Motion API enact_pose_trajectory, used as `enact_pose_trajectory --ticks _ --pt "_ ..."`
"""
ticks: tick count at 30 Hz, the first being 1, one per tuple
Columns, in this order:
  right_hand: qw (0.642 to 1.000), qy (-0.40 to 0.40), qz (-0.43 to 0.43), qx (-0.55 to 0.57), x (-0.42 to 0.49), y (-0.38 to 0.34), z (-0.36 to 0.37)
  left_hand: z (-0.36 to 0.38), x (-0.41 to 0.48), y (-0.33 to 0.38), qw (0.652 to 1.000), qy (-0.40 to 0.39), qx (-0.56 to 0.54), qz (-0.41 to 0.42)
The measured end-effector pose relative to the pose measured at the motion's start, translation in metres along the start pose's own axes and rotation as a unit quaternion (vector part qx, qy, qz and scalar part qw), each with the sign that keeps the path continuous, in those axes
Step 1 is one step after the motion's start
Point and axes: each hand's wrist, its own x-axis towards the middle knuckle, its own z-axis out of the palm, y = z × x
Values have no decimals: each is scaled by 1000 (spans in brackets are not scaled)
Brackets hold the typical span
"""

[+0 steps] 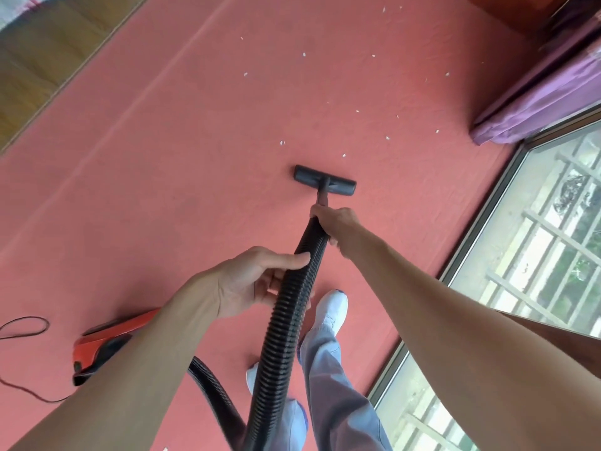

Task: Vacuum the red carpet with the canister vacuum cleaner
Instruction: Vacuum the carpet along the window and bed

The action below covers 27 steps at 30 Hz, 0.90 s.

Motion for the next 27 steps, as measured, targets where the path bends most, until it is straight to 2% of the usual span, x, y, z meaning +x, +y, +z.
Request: enact_pose_trajectory --ticks 5,12,16,21,23,27 --pt "999 -17 25 28 18 -9 2 3 13 2 998 42 -40 12" --pt "997 -51 57 29 -1 -1 -12 -6 -1 20 997 -59 -5 -41" --pt "995 -50 60 59 10 -29 -15 -8 3 48 999 -3 34 -12" --pt "995 4 45 91 35 -54 -18 -1 20 64 993 105 35 33" --pt "991 -2 65 113 38 -53 -23 2 23 66 992 109 47 38" --pt "982 -62 96 152 29 -41 -34 -2 19 70 996 54 57 35"
